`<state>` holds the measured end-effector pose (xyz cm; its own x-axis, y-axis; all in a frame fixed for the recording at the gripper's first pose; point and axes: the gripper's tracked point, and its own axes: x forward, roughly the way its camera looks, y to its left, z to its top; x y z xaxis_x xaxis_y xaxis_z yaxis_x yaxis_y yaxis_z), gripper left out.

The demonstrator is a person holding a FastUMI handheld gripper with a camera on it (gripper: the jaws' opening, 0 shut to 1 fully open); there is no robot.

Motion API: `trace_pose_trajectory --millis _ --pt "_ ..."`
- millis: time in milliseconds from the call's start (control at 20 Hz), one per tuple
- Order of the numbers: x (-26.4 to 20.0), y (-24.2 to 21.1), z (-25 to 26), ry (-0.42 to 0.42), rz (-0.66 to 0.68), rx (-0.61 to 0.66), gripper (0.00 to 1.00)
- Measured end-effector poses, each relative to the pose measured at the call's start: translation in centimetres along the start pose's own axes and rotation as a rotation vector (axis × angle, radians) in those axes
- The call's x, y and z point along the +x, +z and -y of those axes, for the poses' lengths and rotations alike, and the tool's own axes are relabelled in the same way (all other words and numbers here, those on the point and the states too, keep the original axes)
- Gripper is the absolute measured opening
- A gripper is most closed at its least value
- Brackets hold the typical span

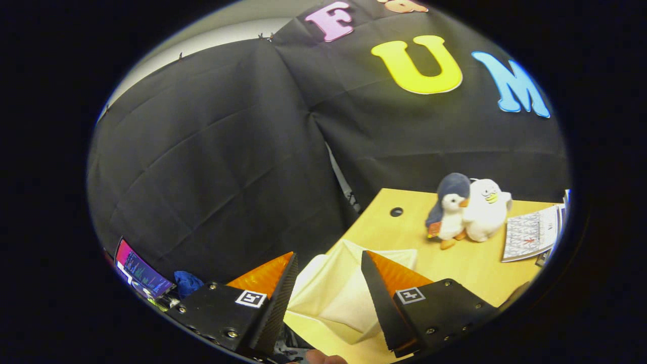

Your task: Open the storage box then place both shoes into the box .Put the left shoe in first, then the right shoe, with the right side of both shoes facing outward in a uniform manner.

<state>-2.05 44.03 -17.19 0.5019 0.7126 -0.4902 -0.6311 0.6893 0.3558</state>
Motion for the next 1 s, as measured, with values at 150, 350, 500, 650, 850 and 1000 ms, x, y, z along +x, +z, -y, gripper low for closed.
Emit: trace_pose_trajectory --millis 150,350,500,650,850,1000 --pt "-2.3 -0.3 4.6 -0.088 0.018 0.011 0.78" --pt "-4.6 -2.5 10.4 -0.226 0.023 0.001 0.78" --pt "-5.9 -5.1 13.8 -0.305 0.006 -0.025 0.78" --pt "-6.2 -8.5 16.3 -0.353 -0.025 -0.009 0.78" --pt "-6.2 -12.1 18.2 -0.388 -0.057 -0.021 0.78" --pt "-5.6 -14.9 19.0 -0.386 -0.102 -0.038 0.79"
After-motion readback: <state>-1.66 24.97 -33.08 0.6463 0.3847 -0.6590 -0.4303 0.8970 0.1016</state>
